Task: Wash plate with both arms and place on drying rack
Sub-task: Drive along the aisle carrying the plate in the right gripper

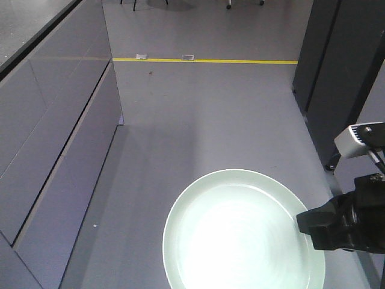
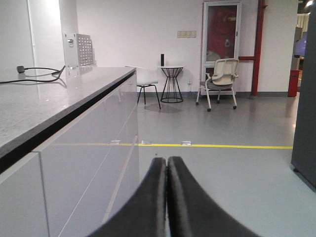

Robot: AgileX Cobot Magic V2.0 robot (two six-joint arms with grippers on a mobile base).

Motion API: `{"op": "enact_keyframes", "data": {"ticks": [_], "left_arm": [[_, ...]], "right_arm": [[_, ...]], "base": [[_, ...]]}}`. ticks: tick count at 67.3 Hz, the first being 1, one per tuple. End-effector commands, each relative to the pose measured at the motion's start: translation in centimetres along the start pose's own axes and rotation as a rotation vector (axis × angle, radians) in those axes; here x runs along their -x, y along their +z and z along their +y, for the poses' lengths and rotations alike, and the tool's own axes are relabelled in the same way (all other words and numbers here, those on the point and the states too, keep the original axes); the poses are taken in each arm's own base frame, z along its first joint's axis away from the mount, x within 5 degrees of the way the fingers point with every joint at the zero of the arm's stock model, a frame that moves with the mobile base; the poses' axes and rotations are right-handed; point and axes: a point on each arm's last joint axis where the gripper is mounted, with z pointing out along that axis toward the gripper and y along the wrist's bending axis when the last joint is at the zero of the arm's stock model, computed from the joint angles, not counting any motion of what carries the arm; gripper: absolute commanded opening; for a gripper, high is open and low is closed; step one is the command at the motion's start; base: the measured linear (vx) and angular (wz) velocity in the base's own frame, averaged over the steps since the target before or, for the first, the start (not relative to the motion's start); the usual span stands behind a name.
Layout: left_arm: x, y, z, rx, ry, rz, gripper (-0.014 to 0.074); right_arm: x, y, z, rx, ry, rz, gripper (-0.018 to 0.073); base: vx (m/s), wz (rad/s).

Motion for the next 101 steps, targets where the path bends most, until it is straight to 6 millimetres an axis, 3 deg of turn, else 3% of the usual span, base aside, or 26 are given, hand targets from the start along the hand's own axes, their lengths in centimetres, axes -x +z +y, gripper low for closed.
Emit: {"op": "enact_keyframes", "data": {"ticks": [1, 101], "left_arm": [[1.74, -0.25, -0.09, -0.009, -0.008, -0.111, -0.0006], [1.74, -0.25, -0.09, -0.009, -0.008, -0.111, -0.0006]], "right_arm": [[0.91, -0.84, 0.48, 0.014, -0.006, -0.082, -0.0004], [0.91, -0.84, 0.48, 0.014, -0.006, -0.082, -0.0004]], "base": [[0.15, -0.09], [0.14, -0.1]]}}
